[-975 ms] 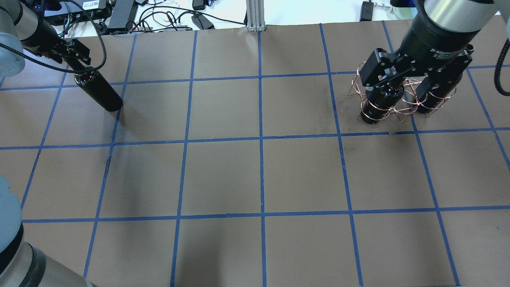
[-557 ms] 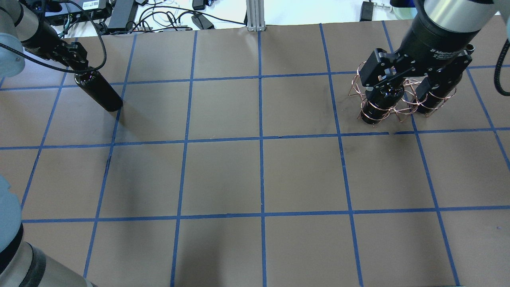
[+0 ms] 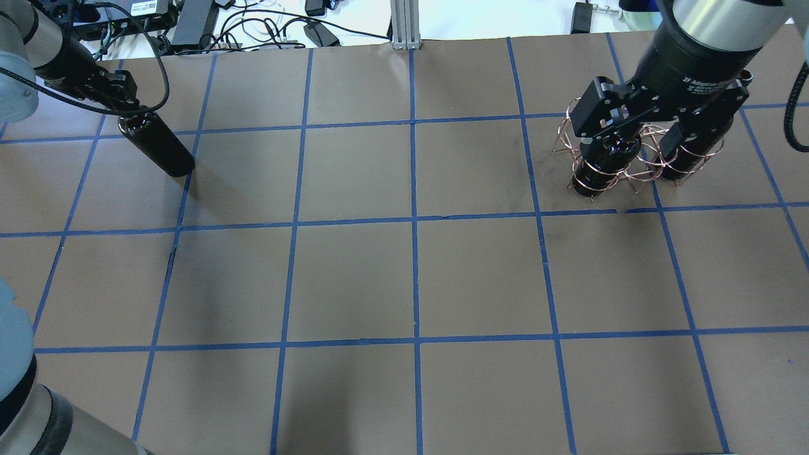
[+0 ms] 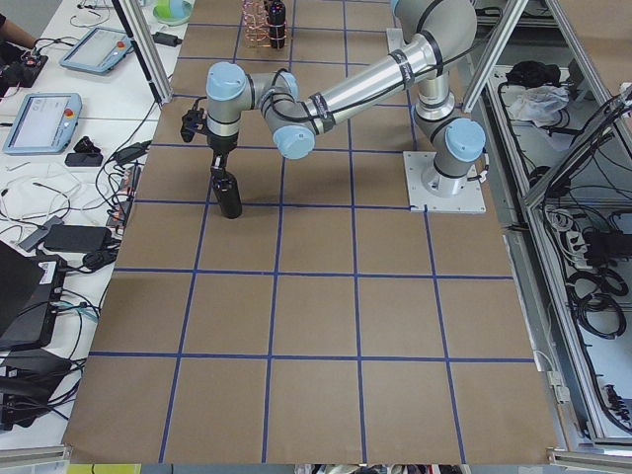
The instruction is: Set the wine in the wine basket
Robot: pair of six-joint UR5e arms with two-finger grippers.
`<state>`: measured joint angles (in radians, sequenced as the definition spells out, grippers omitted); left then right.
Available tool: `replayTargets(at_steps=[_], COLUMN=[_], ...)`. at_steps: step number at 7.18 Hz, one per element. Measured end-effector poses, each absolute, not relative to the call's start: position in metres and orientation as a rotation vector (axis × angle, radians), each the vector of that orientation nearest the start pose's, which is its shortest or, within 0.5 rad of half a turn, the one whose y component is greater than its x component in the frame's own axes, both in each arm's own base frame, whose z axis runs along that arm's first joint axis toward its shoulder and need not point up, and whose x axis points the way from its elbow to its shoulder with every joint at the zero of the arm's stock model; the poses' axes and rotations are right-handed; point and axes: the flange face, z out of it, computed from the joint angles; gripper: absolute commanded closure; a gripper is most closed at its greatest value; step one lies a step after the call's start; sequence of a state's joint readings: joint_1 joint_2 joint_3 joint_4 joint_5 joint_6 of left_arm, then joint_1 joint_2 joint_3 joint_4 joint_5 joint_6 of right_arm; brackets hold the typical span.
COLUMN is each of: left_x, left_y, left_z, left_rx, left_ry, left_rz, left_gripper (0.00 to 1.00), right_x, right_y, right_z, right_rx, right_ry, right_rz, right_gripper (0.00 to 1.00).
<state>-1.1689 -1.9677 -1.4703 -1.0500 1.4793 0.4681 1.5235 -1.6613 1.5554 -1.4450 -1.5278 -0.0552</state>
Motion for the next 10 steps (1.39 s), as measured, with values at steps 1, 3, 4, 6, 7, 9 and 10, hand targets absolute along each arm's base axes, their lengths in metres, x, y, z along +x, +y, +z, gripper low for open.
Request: replayTargets(at_steps=[1,3,4,6,7,9,10], left_x=[0.126,0.126,0.122,0.079,0.032,-0.080,-0.136], left_y=[-0.661,-0.661,-0.660,-0.651,-0.642,-0.603,-0.568], left_z=[0.366,0.367,0.372,0.397,0.412,0.433,0.433], left_rx=[0.118,0.109,0.102,0.024,-0.030,-0.091,-0.046], left_ry=[3.107,3.109,3.109,3.138,3.161,3.205,3.223], left_rz=[-0.373,-0.372,-0.380,-0.360,-0.328,-0.265,-0.237], left_gripper=[0.87,0.91,0.95,1.00,1.00,1.00,1.00], right_x=[0.116,0.116,0.116,0.116,0.116,0.116,0.116], right_y=[-0.455,-0.455,-0.455,-0.455,-0.456,-0.456,-0.456], right_z=[0.526,0.526,0.526,0.525,0.525,0.525,0.525], right_rx=[-0.012,-0.012,-0.011,-0.012,-0.016,-0.024,-0.025], right_ry=[3.098,3.098,3.099,3.098,3.099,3.099,3.098], right_rz=[0.027,0.028,0.028,0.029,0.029,0.031,0.031], right_gripper=[0.00,0.00,0.00,0.00,0.00,0.00,0.00])
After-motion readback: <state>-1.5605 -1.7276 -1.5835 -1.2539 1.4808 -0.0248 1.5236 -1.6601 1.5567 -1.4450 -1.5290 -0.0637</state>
